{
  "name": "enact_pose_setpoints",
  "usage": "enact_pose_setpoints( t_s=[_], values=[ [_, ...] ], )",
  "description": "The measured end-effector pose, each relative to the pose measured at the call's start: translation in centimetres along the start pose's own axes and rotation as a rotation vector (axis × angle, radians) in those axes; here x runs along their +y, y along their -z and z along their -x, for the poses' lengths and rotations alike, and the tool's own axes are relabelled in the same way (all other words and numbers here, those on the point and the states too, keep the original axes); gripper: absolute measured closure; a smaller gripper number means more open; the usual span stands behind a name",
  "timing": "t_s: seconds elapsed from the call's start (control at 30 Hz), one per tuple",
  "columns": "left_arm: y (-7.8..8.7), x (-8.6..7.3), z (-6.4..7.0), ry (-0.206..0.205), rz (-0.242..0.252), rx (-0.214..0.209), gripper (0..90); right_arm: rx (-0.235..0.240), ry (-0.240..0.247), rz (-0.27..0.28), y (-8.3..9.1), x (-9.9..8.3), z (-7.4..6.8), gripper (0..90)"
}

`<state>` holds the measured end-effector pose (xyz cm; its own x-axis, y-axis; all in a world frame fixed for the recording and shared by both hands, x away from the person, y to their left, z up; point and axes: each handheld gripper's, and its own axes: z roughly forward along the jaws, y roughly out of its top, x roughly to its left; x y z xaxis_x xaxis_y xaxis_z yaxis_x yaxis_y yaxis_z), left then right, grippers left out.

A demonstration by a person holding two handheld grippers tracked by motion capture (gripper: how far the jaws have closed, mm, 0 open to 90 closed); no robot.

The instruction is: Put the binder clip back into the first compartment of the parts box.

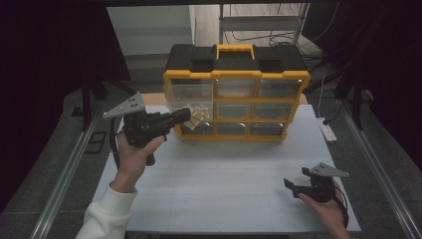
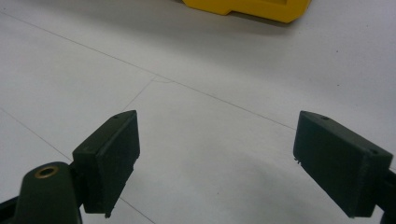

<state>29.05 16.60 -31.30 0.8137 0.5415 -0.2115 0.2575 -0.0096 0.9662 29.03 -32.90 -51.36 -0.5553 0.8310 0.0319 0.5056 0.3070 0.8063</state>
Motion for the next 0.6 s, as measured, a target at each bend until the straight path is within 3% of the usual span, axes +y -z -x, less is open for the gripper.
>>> enact_pose_setpoints(
  t_s=[0.6],
  values=[
    [-0.8,3.3,0.1,-0.043,0.023,0.034,89.7,-0.006,-0.004,-0.001,0.0,0.0,0.0,14.5]
  ],
)
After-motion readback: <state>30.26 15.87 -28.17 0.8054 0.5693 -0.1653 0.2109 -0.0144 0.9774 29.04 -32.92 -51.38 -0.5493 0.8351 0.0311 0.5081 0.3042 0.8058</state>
